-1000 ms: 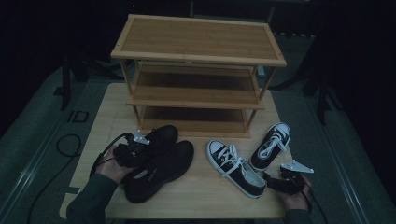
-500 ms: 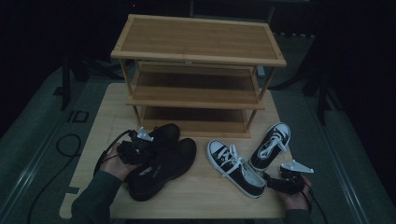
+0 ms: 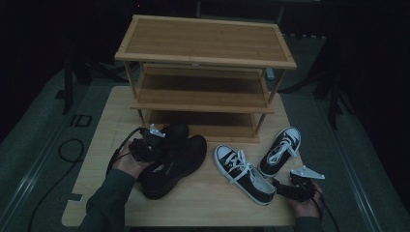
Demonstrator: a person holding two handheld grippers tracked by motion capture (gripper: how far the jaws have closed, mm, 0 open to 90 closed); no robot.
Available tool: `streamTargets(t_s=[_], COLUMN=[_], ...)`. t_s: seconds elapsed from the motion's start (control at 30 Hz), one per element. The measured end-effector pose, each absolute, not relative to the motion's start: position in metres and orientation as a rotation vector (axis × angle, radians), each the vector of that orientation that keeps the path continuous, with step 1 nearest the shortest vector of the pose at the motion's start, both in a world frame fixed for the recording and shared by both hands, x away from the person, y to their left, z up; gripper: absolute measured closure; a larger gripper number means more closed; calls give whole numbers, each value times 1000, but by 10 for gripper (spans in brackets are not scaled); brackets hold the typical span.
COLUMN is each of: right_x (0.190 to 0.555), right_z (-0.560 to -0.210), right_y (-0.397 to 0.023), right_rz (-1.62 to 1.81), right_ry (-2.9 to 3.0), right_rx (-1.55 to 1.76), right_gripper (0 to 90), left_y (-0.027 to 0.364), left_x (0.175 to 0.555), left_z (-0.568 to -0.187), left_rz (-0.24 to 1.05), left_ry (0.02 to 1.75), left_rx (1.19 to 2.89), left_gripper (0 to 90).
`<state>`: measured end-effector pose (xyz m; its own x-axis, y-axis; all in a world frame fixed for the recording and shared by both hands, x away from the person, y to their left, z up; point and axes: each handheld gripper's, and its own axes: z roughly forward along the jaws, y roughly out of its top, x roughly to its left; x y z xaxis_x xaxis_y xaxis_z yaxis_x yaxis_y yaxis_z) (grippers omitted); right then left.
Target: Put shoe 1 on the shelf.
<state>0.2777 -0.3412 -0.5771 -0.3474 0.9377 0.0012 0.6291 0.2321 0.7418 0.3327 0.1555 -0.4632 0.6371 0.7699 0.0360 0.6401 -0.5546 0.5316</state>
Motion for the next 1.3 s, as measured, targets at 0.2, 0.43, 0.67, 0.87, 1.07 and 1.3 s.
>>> streamTargets(t_s=[0.2,0.43,0.67,0.87,1.07,1.3], right_x=[278,278,278,278,278,278], right_z=[-577,-577,-577,-577,-577,-577], right_y=[-341,-341,-341,-341,-341,-341], right_rz=[917,917,918,918,918,919], right_ry=[2062,2063,2064,2064,2065,2066], right_rx=[1436,1435,1435,1435,1434,1433], right_gripper=[190,189,189,189,189,189], left_y=[147,136,122,104,87,73], left_x=[344,358,375,385,392,398], left_z=[-460,-459,-463,-466,-470,-476], left_rz=[377,421,454,516,605,712], left_ry=[1128,1158,1236,1309,1429,1574], left_rx=[2372,2364,2324,2286,2223,2119], left_gripper=[855,855,854,854,854,853])
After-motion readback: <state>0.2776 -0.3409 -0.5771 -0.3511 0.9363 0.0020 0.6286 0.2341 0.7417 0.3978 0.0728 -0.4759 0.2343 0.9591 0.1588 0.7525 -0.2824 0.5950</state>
